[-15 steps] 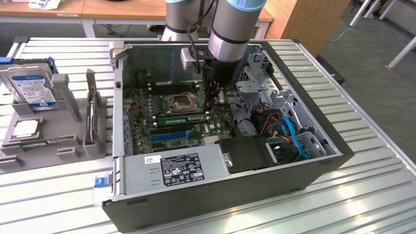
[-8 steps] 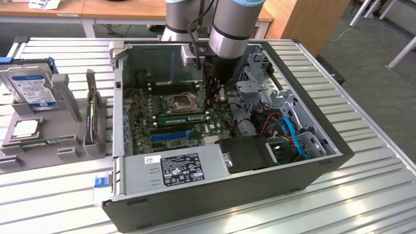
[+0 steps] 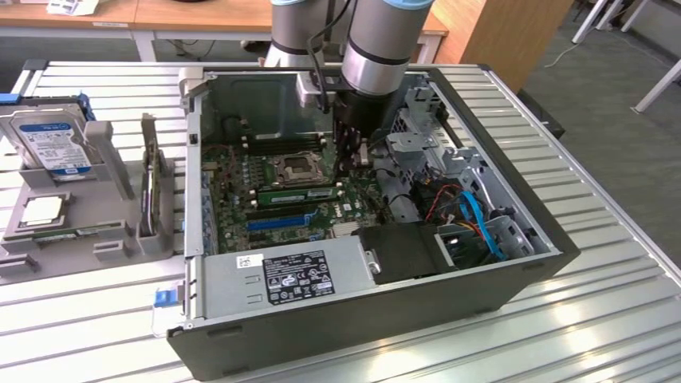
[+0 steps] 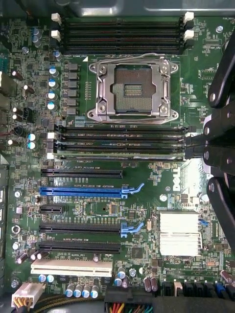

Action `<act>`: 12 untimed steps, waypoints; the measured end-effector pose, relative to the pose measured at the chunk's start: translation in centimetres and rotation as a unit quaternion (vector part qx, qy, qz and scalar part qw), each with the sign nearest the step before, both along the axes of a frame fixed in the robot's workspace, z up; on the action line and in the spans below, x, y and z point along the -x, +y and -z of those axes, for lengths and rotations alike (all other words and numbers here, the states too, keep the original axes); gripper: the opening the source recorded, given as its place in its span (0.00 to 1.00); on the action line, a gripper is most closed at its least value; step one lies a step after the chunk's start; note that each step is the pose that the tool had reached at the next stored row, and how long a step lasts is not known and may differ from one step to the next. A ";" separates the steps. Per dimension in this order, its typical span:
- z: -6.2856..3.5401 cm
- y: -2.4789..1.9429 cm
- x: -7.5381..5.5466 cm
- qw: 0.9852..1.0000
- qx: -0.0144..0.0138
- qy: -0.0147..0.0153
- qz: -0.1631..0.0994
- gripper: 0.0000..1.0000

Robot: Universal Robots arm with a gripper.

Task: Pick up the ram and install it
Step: 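Press down the ram until it locks into place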

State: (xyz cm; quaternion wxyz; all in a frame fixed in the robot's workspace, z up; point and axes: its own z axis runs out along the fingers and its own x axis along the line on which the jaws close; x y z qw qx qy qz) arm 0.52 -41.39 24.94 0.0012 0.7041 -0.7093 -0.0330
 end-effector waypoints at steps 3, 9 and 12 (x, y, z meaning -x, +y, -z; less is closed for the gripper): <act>0.00 0.00 0.0 1.000 0.000 0.000 0.000 0.10; 0.00 0.00 0.2 1.000 0.000 0.000 0.000 0.10; 0.00 0.00 0.8 1.000 0.000 0.000 0.000 0.10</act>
